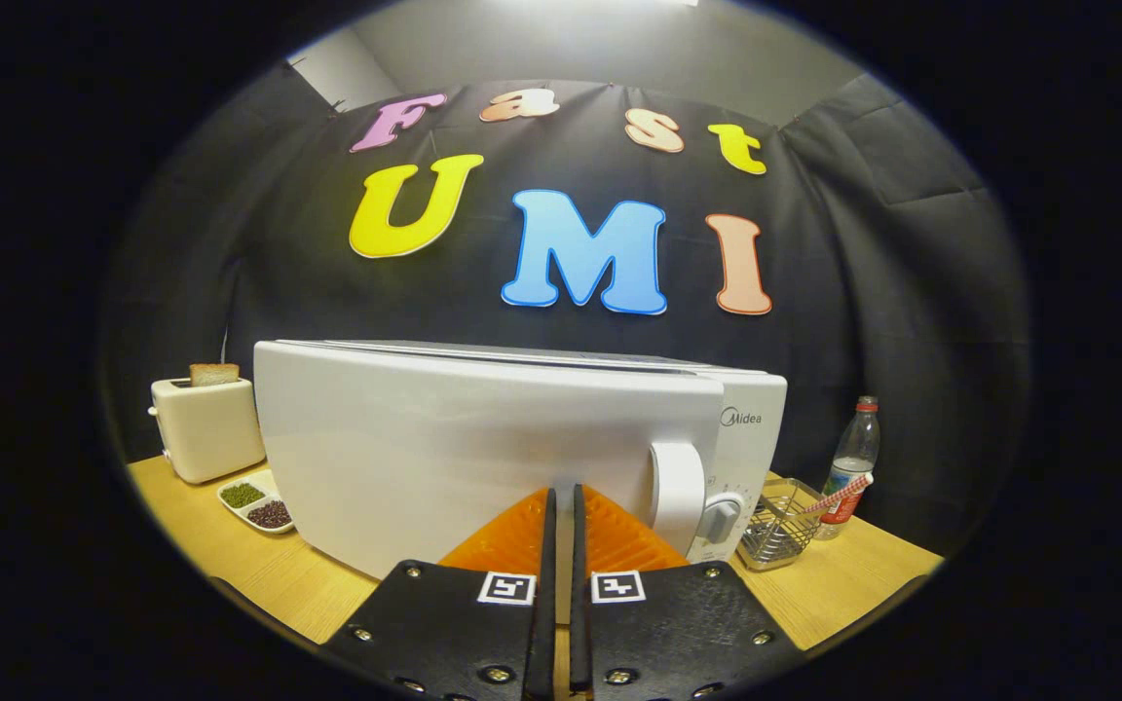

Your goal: Open the microwave, put the food inside, and close the microwave door.

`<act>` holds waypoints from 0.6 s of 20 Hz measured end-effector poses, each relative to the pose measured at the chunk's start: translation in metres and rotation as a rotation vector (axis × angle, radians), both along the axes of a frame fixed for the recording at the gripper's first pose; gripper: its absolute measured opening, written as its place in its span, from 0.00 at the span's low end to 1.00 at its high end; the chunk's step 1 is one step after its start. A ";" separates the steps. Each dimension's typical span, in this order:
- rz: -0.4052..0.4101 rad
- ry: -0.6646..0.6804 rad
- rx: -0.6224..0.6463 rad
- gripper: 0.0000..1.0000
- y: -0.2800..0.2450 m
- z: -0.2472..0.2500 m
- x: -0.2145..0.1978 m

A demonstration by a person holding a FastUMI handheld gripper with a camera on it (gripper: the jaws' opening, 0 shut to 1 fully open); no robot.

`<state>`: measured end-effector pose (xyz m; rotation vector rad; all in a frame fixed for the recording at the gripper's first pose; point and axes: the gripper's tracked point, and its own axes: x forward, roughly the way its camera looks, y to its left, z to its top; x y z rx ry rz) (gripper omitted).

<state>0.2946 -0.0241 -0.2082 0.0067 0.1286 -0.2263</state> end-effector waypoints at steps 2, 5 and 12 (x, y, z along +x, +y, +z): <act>-0.019 0.004 -0.022 0.07 -0.005 -0.004 0.013; -0.033 -0.010 -0.098 0.07 -0.002 -0.004 0.018; -0.011 0.073 -0.062 0.11 0.003 -0.022 0.013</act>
